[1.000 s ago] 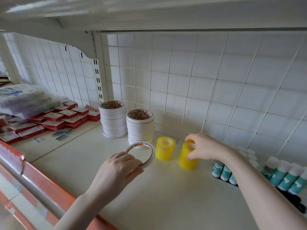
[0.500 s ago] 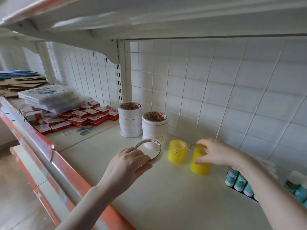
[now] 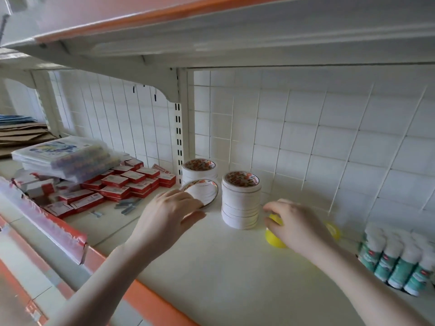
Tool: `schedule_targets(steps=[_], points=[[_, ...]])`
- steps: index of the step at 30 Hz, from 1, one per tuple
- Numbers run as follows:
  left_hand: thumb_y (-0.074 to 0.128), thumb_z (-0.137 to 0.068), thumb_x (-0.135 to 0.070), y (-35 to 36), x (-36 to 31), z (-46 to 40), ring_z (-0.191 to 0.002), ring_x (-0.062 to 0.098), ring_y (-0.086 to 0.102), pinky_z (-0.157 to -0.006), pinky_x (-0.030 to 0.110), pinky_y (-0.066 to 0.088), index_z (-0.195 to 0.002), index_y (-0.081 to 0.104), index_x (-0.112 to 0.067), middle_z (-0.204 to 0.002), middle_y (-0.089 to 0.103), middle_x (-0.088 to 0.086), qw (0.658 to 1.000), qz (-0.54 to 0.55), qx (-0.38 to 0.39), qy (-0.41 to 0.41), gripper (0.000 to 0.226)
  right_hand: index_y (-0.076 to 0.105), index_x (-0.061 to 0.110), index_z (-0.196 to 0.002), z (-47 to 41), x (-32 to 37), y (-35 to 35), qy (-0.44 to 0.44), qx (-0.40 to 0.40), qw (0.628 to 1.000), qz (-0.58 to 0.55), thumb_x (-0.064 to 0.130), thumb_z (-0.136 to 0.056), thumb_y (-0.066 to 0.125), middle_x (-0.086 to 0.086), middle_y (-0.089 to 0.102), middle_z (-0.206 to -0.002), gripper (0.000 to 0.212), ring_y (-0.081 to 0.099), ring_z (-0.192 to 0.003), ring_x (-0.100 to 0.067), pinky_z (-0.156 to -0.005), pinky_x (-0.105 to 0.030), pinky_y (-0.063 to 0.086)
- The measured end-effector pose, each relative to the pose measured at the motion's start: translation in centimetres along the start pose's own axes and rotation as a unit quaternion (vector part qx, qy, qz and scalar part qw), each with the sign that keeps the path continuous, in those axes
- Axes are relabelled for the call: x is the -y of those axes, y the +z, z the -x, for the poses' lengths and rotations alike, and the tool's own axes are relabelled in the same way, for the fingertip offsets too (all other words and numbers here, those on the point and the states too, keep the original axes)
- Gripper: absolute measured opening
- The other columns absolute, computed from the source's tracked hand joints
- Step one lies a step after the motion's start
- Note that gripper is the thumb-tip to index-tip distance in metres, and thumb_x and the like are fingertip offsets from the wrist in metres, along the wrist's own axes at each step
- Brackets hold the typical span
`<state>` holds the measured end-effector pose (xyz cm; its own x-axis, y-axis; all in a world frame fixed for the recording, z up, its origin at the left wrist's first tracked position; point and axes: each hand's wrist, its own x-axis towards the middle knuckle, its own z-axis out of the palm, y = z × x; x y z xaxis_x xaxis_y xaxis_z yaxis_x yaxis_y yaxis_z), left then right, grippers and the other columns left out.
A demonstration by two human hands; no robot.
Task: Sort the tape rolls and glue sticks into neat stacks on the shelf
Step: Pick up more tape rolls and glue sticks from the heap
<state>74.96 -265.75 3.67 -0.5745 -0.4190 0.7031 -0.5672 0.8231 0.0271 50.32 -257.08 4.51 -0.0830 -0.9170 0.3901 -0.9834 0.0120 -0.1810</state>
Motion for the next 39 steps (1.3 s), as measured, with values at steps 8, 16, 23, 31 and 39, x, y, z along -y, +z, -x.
schedule_targets(steps=[8,16,23,31,39], points=[[0.053,-0.082,-0.041,-1.1,7.1,-3.5,-0.064,0.024,0.058,-0.054,0.035,0.049,-0.074,0.067,-0.016,-0.067,0.063,-0.001,0.999,0.01,-0.003,0.044,0.03,0.06,0.022,-0.111,-0.9,5.9,3.5,0.054,0.019,0.994,0.095,0.032,-0.094,0.041,0.004,0.06,-0.115,0.027,0.053,-0.108,-0.019,-0.083,-0.031,0.043],[0.063,-0.086,-0.031,0.1,10.5,-8.0,-0.081,0.025,0.056,-0.066,0.036,0.046,-0.093,0.071,-0.022,-0.08,0.064,0.0,0.997,0.048,0.058,0.03,0.014,0.058,0.02,-0.114,-1.1,8.6,5.6,0.078,0.047,0.989,0.114,0.029,-0.094,0.04,0.001,0.058,-0.114,0.028,0.052,-0.108,-0.02,-0.082,-0.032,0.041],[0.063,-0.086,-0.035,2.5,11.8,-9.6,-0.087,0.023,0.056,-0.07,0.035,0.047,-0.094,0.07,-0.028,-0.088,0.063,-0.002,0.988,0.058,0.142,-0.002,0.013,0.058,0.02,-0.111,-0.6,8.8,6.8,0.107,0.041,0.988,0.102,0.031,-0.095,0.04,0.004,0.059,-0.113,0.027,0.052,-0.107,-0.018,-0.083,-0.031,0.043],[0.062,-0.088,-0.033,2.6,11.9,-10.8,-0.086,0.018,0.055,-0.071,0.028,0.041,-0.095,0.07,-0.023,-0.088,0.062,-0.006,0.98,0.053,0.19,0.035,0.015,0.058,0.023,-0.11,-0.4,8.6,7.6,0.116,0.031,0.988,0.097,0.031,-0.095,0.039,0.006,0.059,-0.113,0.026,0.052,-0.106,-0.015,-0.083,-0.029,0.043],[0.062,-0.087,-0.037,2.6,11.4,-11.5,-0.083,0.016,0.057,-0.076,0.035,0.048,-0.094,0.07,-0.026,-0.084,0.062,-0.008,0.973,0.055,0.223,0.027,0.016,0.058,0.021,-0.107,-0.2,8.1,7.7,0.13,0.027,0.987,0.089,0.03,-0.093,0.041,0.006,0.06,-0.11,0.024,0.053,-0.104,-0.015,-0.081,-0.029,0.044]])
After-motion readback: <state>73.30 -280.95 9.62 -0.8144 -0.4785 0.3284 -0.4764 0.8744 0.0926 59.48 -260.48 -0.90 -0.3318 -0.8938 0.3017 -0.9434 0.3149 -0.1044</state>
